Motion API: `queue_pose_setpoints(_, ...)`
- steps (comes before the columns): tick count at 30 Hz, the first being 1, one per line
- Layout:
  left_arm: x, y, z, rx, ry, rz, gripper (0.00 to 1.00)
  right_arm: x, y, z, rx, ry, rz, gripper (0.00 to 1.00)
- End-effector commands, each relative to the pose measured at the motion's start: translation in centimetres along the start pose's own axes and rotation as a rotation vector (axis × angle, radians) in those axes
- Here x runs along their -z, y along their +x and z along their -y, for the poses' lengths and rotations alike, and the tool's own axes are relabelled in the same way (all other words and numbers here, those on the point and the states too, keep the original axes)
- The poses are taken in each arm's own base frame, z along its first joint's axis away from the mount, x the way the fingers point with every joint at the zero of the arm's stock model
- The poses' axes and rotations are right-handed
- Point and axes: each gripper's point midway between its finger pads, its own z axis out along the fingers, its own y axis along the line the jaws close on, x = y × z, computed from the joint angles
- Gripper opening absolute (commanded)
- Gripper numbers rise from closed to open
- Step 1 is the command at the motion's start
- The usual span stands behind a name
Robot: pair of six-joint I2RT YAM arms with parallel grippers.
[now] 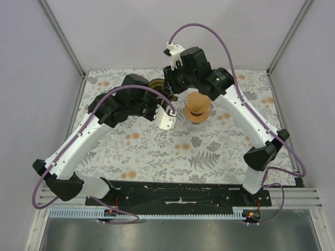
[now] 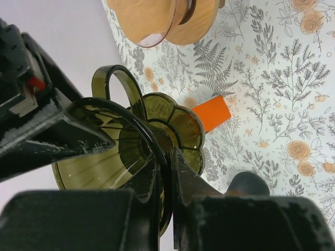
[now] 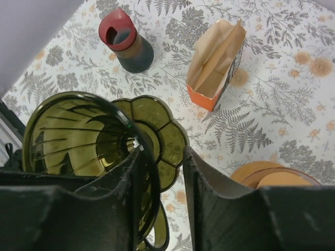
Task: Place the coffee filter in the dripper
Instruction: Move the coffee server to the center of the board.
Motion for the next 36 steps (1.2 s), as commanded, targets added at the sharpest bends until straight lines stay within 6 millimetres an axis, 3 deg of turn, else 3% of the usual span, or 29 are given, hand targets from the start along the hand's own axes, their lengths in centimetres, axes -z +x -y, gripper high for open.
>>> queue_pose_setpoints(1, 1.0, -0.9, -1.8, -0.014, -0.094, 0.017, 0.02, 1.0, -1.7, -0.7, 0.036, -0.024, 0.057, 0.31)
queue_pose_setpoints(6, 1.4, -0.5, -2.9, 0.008, -0.159, -0.025, 0.02, 0.4, -0.8, -0.7, 0.045, -0.007, 0.033, 0.00)
queue_pose_setpoints(8, 1.6, -0.5, -3.2, 0.041, -0.184, -0.028, 0.03, 0.6, -0.9, -0.2, 0.055, 0.022, 0.038, 0.00)
queue_pose_setpoints(14, 2.7, -1.2, -4.4, 0.128, -0.288, 0.025, 0.81, 1.8, -2.1, 0.0, 0.095, 0.031, 0.088, 0.00)
queue_pose_setpoints(15, 3.0, -1.4, -4.6, 0.154, -0.313, 0.037, 0.85, 2.2, -2.5, 0.0, 0.097, 0.029, 0.102, 0.00)
queue_pose_setpoints(20, 6.5, -2.8, -7.9, 0.357, -0.524, 0.152, 0.88, 3.4, -4.0, 0.8, 0.079, 0.025, 0.153, 0.00)
queue_pose_setpoints(23, 8.0, -2.4, -9.1, 0.543, -0.629, 0.182, 0.89, 4.4, -5.2, 1.7, 0.055, 0.015, 0.189, 0.00)
queue_pose_setpoints(26, 8.6, 0.1, -9.4, 0.762, -0.718, 0.111, 0.90, 5.5, -6.2, 3.2, 0.039, 0.030, 0.222, 0.00)
queue_pose_setpoints(28, 8.7, 2.8, -9.8, 0.925, -0.768, 0.043, 0.89, 6.5, -6.8, 4.8, 0.028, 0.061, 0.243, 0.00)
queue_pose_setpoints(33, 9.8, 15.5, -8.4, 1.350, -0.811, -0.206, 0.80, 9.8, -7.9, 8.7, -0.006, 0.140, 0.299, 0.00)
queue_pose_setpoints(36, 8.2, 20.3, -5.8, 1.435, -0.728, -0.312, 0.77, 11.0, -7.6, 10.1, -0.005, 0.184, 0.306, 0.00)
